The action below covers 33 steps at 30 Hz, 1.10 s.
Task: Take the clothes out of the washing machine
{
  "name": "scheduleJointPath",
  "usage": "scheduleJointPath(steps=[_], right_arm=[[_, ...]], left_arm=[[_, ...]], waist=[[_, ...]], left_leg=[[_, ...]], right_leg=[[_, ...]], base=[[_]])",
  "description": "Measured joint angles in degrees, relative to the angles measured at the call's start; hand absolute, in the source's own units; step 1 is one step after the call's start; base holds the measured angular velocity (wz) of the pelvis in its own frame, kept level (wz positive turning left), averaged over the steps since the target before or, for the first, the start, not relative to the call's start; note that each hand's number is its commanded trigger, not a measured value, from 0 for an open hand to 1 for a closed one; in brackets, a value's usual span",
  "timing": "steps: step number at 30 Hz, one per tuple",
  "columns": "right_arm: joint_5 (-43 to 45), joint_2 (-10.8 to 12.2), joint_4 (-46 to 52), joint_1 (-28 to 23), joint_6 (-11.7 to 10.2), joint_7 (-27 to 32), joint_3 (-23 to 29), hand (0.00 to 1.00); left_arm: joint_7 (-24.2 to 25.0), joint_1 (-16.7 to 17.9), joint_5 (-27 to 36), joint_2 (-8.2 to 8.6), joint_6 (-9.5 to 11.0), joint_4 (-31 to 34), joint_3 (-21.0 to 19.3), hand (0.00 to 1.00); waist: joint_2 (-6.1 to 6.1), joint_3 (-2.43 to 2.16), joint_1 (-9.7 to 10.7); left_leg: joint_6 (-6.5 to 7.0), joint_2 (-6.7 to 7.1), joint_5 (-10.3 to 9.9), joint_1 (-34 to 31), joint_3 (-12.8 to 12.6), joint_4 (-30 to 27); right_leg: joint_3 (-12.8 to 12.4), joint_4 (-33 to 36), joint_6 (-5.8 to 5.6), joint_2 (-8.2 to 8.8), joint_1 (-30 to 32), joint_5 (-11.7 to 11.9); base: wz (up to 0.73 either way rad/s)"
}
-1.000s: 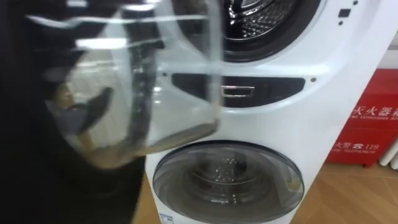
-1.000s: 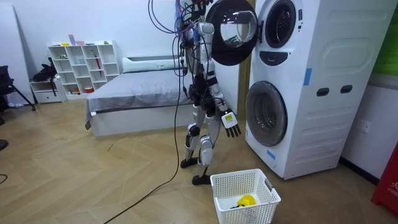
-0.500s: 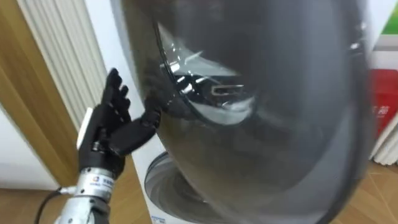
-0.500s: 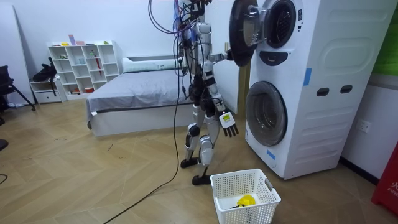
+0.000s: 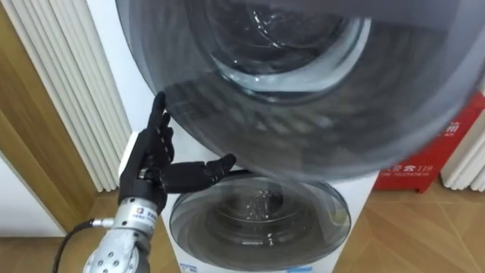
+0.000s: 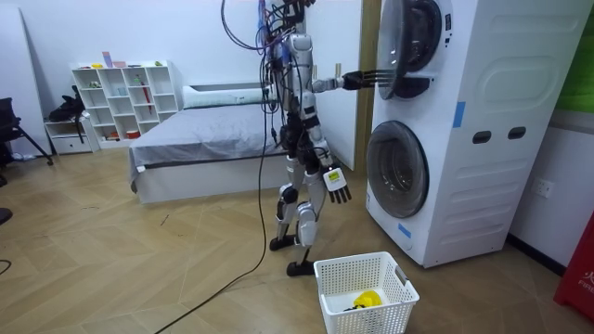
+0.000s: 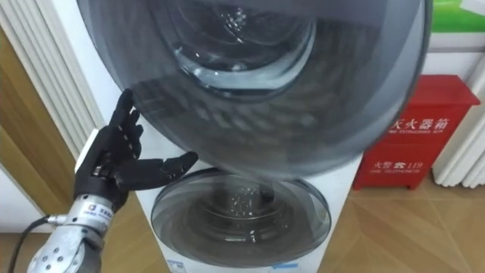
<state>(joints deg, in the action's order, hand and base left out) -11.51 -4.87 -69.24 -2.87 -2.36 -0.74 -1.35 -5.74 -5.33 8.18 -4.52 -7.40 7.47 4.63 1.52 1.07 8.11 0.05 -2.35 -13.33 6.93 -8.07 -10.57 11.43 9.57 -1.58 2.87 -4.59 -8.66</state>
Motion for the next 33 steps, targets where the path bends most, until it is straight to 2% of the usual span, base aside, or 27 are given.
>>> scheduleJointPath(steps=[3, 6, 13, 17, 18, 21, 24, 25, 28, 30, 31, 33], right_arm=[[-1.1, 0.0, -0.1, 0.3, 0.1, -0.5, 0.4, 0.00], [-1.0, 0.0, -0.2, 1.1, 0.7, -0.8, 1.0, 0.00], [-0.4, -0.3, -0.8, 1.8, 2.7, -1.3, 3.8, 0.00], [-0.4, -0.5, 0.5, 1.4, 3.7, -0.8, 3.1, 0.00], [-0.3, -0.6, 0.5, 1.3, 3.7, -0.5, 3.2, 0.00], [0.1, -1.1, 1.1, 0.7, 3.7, -0.6, 3.2, 0.00], [0.0, -1.2, 1.5, 0.4, 3.7, -0.7, 3.1, 0.00], [0.1, -1.2, 1.7, 0.3, 3.7, -0.7, 3.1, 0.00], [0.2, -1.2, 3.0, -0.5, 3.7, -0.7, 3.1, 0.00], [-0.9, -1.2, 3.2, -1.0, 3.5, -0.6, 3.4, 0.00], [-1.4, -1.2, 3.2, -1.2, 3.5, -0.6, 3.8, 0.00], [-3.1, -1.1, 2.8, -1.9, 3.0, -0.6, 3.8, 0.00]], left_arm=[[-1.6, -1.8, 0.2, -0.06, -1.8, -0.9, -0.3, 0.00], [-2.8, -3.4, 0.9, -0.19, -2.0, -2.9, -1.1, 0.00], [-3.0, -5.4, 1.2, -0.50, -1.8, -6.4, -2.7, 0.00], [-3.0, -8.1, 1.3, -0.71, 0.4, -12.3, -3.0, 0.00], [-2.9, -8.6, 1.3, -0.95, 2.0, -15.2, -3.4, 0.00], [-2.4, -9.6, 1.3, -2.17, 4.5, -21.0, -3.7, 0.00], [-1.4, -11.4, 1.3, -3.09, 7.6, -26.7, -3.7, 0.00], [-1.2, -11.4, 1.3, -3.27, 7.9, -27.4, -3.7, 0.00], [0.3, -11.2, 1.2, -3.45, 7.3, -37.9, -3.9, 0.00], [1.2, -7.9, 0.6, -2.58, 5.3, -45.0, -3.6, 0.00], [1.4, -6.9, 0.3, -2.25, 5.3, -46.5, -3.4, 0.00], [1.4, -2.4, -1.1, -1.85, 5.5, -51.2, -1.9, 0.00]], waist=[[0.31, 0.15, 1.1], [0.69, 0.24, 2.8], [0.91, 0.18, 2.8], [0.88, 0.19, 2.4], [0.63, 0.35, 2.3], [1.35, -0.21, 2.6], [1.36, -0.31, 2.5], [1.32, -0.34, 2.5], [1.30, -0.35, 2.3], [0.96, -0.66, 2.7], [0.72, -0.80, 2.7], [-0.12, -1.05, 2.4]], left_leg=[[0.21, 0.03, 0.2, -0.4, 0.0, -0.1], [0.29, 0.25, 0.8, -0.5, 0.1, 0.5], [0.23, 0.41, 1.8, -0.4, -0.5, 1.2], [0.30, 0.25, 2.0, -0.4, -1.5, 1.3], [0.30, 0.26, 2.1, -0.4, -1.6, 1.3], [0.22, 0.29, 2.2, -0.2, -1.7, 1.2], [0.00, 0.12, 2.6, -0.1, -1.6, 1.3], [-0.06, 0.07, 2.7, -0.1, -1.7, 1.4], [-0.34, -0.35, 2.9, 0.7, -2.8, 2.0], [-0.44, -0.50, 2.9, 0.5, -2.8, 1.9], [-0.45, -0.51, 2.9, 0.6, -2.9, 2.0], [-0.60, -0.62, 2.8, 0.8, -2.9, 2.3]], right_leg=[[-0.2, 0.0, 0.07, 0.01, 0.0, 0.4], [-1.7, 0.1, 0.09, -0.04, 0.6, 0.5], [-2.8, 0.2, 0.37, -0.12, 1.6, 1.0], [-3.4, 0.2, 0.36, -0.20, 1.7, 1.6], [-3.5, 0.2, 0.42, -0.28, 1.5, 1.8], [-3.8, 0.2, 0.41, -0.42, 1.6, 2.0], [-3.8, 0.3, 0.35, -0.57, 1.6, 2.0], [-3.8, 0.3, 0.32, -0.62, 1.6, 2.0], [-5.0, 0.4, 0.43, -1.19, 1.7, 2.0], [-5.3, 0.3, 1.15, -1.48, 1.6, 2.4], [-5.3, 0.3, 1.36, -1.53, 1.6, 2.5], [-5.2, 0.1, 1.44, -1.70, 1.4, 2.4]], base=[[0.03], [0.02], [-0.06], [-0.08], [-0.13], [-0.09], [0.00], [-0.07], [-0.21], [-0.09], [-0.04], [0.00]])
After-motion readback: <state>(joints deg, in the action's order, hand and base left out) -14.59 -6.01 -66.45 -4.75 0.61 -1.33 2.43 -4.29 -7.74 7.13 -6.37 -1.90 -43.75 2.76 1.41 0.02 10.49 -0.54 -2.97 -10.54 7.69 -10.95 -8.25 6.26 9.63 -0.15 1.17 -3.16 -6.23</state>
